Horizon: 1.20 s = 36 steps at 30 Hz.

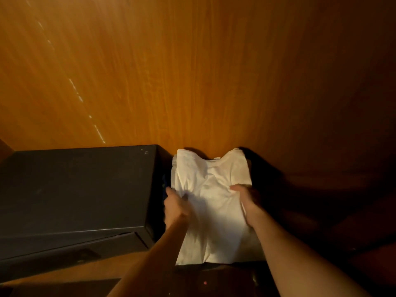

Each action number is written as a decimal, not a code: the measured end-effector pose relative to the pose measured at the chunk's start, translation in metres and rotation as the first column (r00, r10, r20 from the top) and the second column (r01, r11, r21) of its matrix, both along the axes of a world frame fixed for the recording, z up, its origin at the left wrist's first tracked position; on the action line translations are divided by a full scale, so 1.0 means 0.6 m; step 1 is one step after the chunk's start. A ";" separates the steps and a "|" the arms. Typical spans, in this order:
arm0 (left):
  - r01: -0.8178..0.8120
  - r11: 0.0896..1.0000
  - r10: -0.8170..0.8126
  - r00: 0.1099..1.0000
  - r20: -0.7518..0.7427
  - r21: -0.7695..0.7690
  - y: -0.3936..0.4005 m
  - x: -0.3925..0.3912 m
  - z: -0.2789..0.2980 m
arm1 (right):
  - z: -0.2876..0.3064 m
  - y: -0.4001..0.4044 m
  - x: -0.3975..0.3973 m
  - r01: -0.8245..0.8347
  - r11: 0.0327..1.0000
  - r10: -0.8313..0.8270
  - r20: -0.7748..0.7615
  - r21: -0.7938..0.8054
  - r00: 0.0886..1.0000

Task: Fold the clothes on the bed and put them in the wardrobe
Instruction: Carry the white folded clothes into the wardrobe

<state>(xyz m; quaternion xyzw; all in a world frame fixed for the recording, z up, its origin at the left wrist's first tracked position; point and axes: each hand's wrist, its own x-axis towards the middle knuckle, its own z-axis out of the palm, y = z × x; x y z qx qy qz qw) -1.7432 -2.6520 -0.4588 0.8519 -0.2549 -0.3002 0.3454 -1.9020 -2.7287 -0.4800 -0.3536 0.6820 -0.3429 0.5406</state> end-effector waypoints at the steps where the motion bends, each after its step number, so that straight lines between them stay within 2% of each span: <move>1: 0.031 1.000 -0.030 0.997 0.076 -0.003 0.005 -0.006 -0.005 | -0.007 -0.002 -0.001 -0.006 1.000 0.006 0.005 0.011 1.000; 3: 0.122 0.992 -0.124 0.955 0.271 0.021 0.013 -0.017 -0.009 | 0.007 0.004 0.001 -0.002 0.999 0.003 -0.029 0.034 1.000; 4: 0.164 0.985 -0.170 0.903 0.394 0.050 0.016 -0.023 -0.008 | 0.011 0.004 0.004 0.016 1.000 -0.015 -0.045 0.020 0.999; 5: 0.201 0.978 -0.203 0.830 0.520 0.061 0.016 -0.028 -0.007 | 0.017 0.007 0.005 0.048 0.998 -0.051 -0.081 -0.041 0.995; 6: 0.243 0.969 -0.218 0.743 0.632 0.049 0.015 -0.032 -0.006 | 0.024 0.015 0.005 0.086 0.983 -0.118 -0.200 -0.162 0.973; 7: 0.299 0.954 -0.228 0.654 0.721 0.030 0.013 -0.038 -0.002 | 0.028 0.019 0.005 0.079 0.939 -0.214 -0.388 -0.335 0.897; 8: 0.375 0.927 -0.240 0.568 0.787 0.012 0.009 -0.046 0.001 | 0.031 0.025 0.007 -0.016 0.875 -0.290 -0.549 -0.484 0.784; 9: 0.468 0.884 -0.269 0.480 0.835 0.016 0.004 -0.054 0.002 | 0.034 0.029 0.009 -0.180 0.805 -0.318 -0.667 -0.565 0.674; 10: 0.565 0.824 -0.321 0.388 0.864 0.053 -0.001 -0.061 0.003 | 0.028 0.028 0.013 -0.361 0.741 -0.290 -0.755 -0.566 0.587; 12: 0.676 0.716 -0.430 0.232 0.873 0.173 -0.012 -0.069 -0.004 | 0.014 0.026 0.022 -0.686 0.608 -0.182 -0.911 -0.400 0.370; 13: 0.679 0.702 -0.469 0.217 0.856 0.212 -0.017 -0.065 -0.013 | 0.005 0.025 0.023 -0.778 0.557 -0.129 -0.956 -0.291 0.264; 14: 0.660 0.714 -0.497 0.245 0.832 0.233 -0.021 -0.056 -0.026 | -0.004 0.025 0.021 -0.822 0.529 -0.087 -0.977 -0.211 0.195; 15: 0.630 0.735 -0.518 0.285 0.807 0.249 -0.023 -0.043 -0.040 | -0.016 0.024 0.015 -0.832 0.524 -0.065 -0.983 -0.179 0.170; 17: 0.587 0.751 -0.551 0.307 0.776 0.302 -0.023 -0.017 -0.066 | -0.036 0.022 0.001 -0.811 0.563 -0.015 -0.982 -0.162 0.186; 19: 0.599 0.720 -0.593 0.269 0.759 0.350 -0.025 0.005 -0.085 | -0.056 0.019 -0.008 -0.804 0.580 0.021 -0.984 -0.132 0.176; 23: 0.627 0.716 -0.591 0.311 0.744 0.306 -0.038 0.025 -0.111 | -0.080 0.001 -0.005 -0.816 0.576 0.117 -0.982 -0.053 0.147; 27: 0.641 0.744 -0.513 0.364 0.777 0.190 -0.054 0.030 -0.145 | -0.100 -0.013 -0.001 -0.814 0.576 0.120 -0.977 -0.076 0.176; 32: 0.639 0.742 -0.525 0.363 0.770 0.205 -0.058 0.030 -0.155 | -0.109 -0.016 -0.001 -0.809 0.580 0.110 -0.976 -0.091 0.189; 36: 0.614 0.736 -0.578 0.350 0.737 0.285 -0.056 0.028 -0.150 | -0.105 -0.011 0.002 -0.805 0.592 0.135 -0.983 -0.023 0.127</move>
